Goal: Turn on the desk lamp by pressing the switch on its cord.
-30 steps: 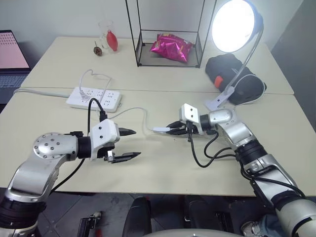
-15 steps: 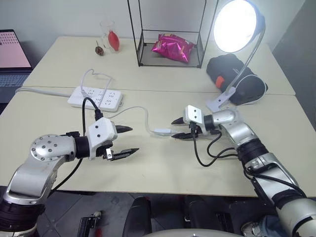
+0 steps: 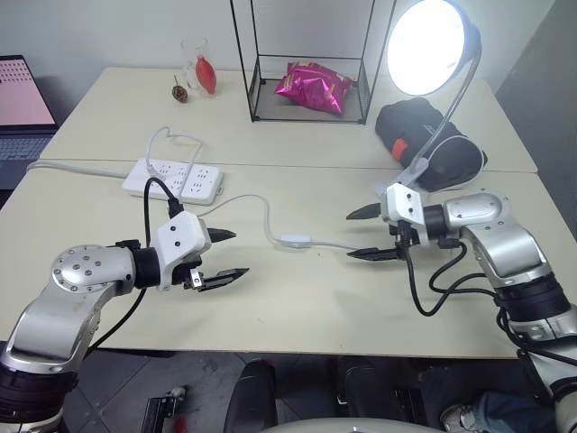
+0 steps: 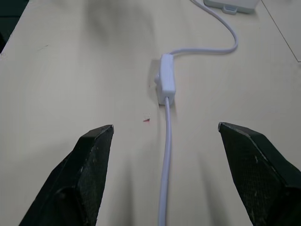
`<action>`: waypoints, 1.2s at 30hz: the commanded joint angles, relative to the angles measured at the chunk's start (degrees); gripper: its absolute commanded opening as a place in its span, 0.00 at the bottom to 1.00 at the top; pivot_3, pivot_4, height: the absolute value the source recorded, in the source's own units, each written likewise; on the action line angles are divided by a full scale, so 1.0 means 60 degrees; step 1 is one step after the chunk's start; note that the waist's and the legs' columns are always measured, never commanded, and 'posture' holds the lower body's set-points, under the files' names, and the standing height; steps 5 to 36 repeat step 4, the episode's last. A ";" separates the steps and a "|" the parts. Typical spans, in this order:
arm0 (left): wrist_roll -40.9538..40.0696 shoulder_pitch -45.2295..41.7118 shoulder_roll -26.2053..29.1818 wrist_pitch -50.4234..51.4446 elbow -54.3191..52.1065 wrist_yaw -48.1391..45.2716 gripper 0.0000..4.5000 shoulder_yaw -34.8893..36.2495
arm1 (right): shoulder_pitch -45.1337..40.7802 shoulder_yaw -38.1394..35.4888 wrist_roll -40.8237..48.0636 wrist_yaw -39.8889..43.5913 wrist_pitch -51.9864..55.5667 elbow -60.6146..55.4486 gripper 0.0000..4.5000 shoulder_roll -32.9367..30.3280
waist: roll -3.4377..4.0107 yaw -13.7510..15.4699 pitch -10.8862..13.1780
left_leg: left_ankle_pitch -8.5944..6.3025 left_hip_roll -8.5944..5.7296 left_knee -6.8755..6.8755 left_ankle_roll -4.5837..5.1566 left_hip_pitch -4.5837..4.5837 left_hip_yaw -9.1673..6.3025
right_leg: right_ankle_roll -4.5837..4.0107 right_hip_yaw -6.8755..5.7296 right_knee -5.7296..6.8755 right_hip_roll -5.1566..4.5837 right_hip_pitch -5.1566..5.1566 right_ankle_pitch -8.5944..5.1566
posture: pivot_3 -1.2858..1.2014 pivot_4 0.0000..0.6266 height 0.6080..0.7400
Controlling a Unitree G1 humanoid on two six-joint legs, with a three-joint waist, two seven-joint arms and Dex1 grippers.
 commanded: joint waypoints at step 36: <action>-0.0486 -0.0095 0.0143 0.0289 -0.0488 -0.0075 0.81 0.0440 | 0.0241 -0.0427 0.0447 -0.0013 0.0218 -0.0765 0.83 -0.0248 | 0.0000 0.0001 0.0000 | 0.0000 0.0000 -0.0002 0.0000 -0.0001 0.0001 | -0.0003 -0.0001 -0.0002 0.0000 0.0000 -0.0002 | 0.52 0.24 1.00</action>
